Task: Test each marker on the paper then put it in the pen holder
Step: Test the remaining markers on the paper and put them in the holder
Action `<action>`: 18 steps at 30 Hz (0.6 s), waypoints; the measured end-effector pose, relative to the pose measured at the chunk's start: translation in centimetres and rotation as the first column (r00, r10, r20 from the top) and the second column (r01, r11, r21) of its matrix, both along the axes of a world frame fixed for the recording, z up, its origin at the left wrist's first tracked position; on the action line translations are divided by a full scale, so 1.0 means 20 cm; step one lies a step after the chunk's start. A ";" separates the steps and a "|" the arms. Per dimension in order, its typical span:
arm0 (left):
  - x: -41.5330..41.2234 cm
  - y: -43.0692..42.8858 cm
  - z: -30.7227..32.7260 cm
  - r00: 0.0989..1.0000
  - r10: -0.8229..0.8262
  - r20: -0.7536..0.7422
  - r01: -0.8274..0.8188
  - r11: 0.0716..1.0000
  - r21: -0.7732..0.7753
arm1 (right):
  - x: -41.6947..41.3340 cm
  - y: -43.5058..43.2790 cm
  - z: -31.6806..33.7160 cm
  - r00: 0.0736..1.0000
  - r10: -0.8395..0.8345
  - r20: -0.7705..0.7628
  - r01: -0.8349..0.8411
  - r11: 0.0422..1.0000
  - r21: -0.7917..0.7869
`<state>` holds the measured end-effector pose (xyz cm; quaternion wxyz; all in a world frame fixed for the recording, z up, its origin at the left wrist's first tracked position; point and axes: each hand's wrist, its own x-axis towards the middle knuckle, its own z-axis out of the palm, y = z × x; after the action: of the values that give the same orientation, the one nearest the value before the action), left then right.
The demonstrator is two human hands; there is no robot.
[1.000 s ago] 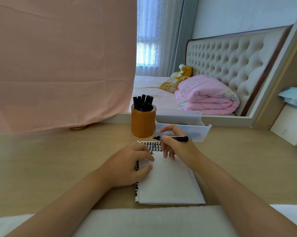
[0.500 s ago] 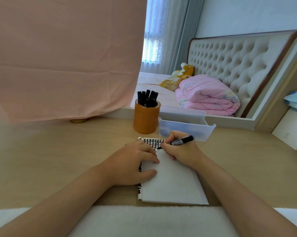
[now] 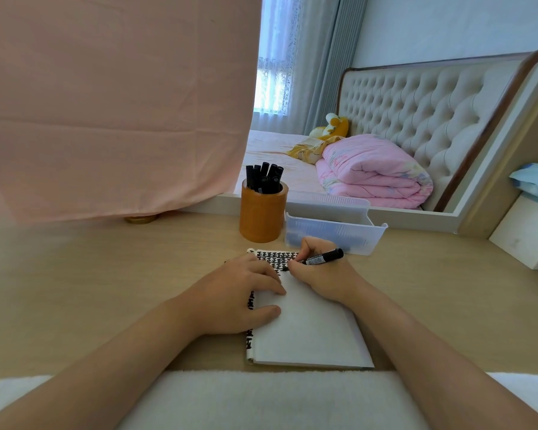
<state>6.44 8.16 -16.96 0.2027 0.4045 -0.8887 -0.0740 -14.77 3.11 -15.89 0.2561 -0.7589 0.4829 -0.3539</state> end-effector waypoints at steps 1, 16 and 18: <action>0.00 0.00 0.00 1.000 0.001 0.002 -0.001 1.000 0.005 | 0.00 0.00 0.00 1.000 -0.003 0.005 0.003 1.000 -0.004; 0.00 0.00 0.00 1.000 0.008 0.002 -0.008 1.000 0.028 | -0.01 -0.01 -0.02 1.000 0.018 0.011 -0.017 1.000 -0.019; 0.00 0.00 0.00 1.000 0.006 0.003 -0.006 0.999 0.032 | -0.01 -0.01 -0.02 1.000 0.019 0.009 -0.019 1.000 -0.020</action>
<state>6.42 8.19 -16.88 0.1951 0.4106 -0.8865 -0.0869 -14.88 2.96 -16.26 0.2544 -0.7643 0.4709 -0.3597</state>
